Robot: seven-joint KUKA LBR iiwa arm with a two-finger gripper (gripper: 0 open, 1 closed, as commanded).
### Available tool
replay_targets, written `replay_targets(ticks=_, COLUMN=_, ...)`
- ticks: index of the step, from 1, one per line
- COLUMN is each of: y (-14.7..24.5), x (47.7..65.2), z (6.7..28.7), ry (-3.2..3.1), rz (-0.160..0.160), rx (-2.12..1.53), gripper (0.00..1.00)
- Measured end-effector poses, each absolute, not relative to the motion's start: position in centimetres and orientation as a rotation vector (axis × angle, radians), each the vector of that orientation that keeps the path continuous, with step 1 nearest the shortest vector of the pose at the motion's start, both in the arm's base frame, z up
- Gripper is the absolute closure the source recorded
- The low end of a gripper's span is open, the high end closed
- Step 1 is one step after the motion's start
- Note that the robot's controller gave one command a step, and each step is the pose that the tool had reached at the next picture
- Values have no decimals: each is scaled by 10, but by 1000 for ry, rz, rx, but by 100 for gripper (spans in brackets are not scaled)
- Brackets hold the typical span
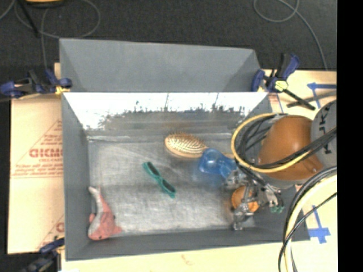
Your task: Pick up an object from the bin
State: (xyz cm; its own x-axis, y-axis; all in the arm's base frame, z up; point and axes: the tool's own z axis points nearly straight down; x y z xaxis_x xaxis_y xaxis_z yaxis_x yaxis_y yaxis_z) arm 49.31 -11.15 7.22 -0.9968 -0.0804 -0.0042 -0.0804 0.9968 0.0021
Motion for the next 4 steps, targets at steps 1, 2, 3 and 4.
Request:
replay_targets(ticks=1, y=-111, x=493, z=72, ry=3135, rz=4, rx=-126, gripper=0)
replay_targets(ticks=2, y=-117, x=526, z=72, ry=3135, rz=2, rx=-222, gripper=0)
replay_targets(ticks=3, y=-139, x=569, z=78, ry=3135, rz=2, rx=-176, gripper=0)
replay_targets(ticks=4, y=-155, x=519, z=76, ry=3090, rz=10, rx=-441, gripper=100)
